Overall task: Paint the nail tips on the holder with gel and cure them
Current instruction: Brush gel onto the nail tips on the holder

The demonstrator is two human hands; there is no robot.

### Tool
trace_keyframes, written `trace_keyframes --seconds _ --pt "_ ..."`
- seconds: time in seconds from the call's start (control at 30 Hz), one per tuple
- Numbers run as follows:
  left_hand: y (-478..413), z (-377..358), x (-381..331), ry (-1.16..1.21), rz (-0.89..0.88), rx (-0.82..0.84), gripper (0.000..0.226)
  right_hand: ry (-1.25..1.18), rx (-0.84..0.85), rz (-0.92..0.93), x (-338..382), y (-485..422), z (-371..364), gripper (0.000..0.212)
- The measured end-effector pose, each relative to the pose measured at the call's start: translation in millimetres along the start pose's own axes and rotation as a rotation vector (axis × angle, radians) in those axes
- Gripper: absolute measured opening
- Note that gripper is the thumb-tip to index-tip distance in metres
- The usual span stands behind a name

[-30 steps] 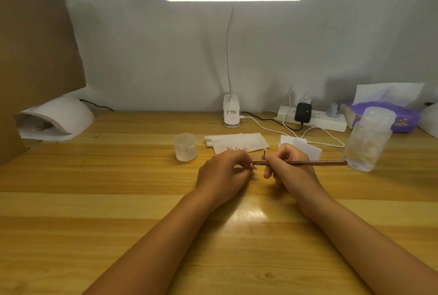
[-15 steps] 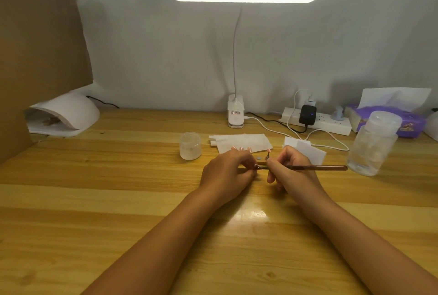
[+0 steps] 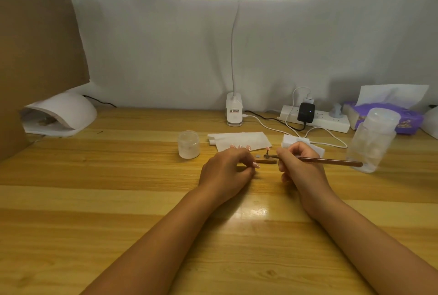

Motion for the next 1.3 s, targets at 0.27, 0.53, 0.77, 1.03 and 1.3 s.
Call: trace_keyframes --seconds 0.27,0.53,0.77,1.03,1.3 --pt "0 0 -2 -0.03 -0.016 -0.005 0.013 0.078 0.085 0.024 3 5 -9 0.016" --pt "0 1 -4 -0.042 -0.03 -0.004 0.019 0.171 0.114 0.039 5 6 -13 0.017" --pt "0 0 -2 -0.045 -0.025 0.004 0.013 0.2 0.073 0.06 4 5 -11 0.015" --pt "-1 -1 0 -0.028 -0.02 0.005 0.014 0.175 0.015 0.069 4 3 -7 0.016" --pt "-2 -1 3 0.045 0.034 0.011 0.007 0.047 0.062 0.021 1 -1 -7 0.021"
Point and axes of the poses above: each hand's wrist, its own y-axis away from the middle knuckle, its own z-axis out of the back of the hand, x = y × z, the point moved 5 cm from there along -y, towards the middle knuckle, and after that the axes turned 4 degrees about -z, right-handed, at the moved point
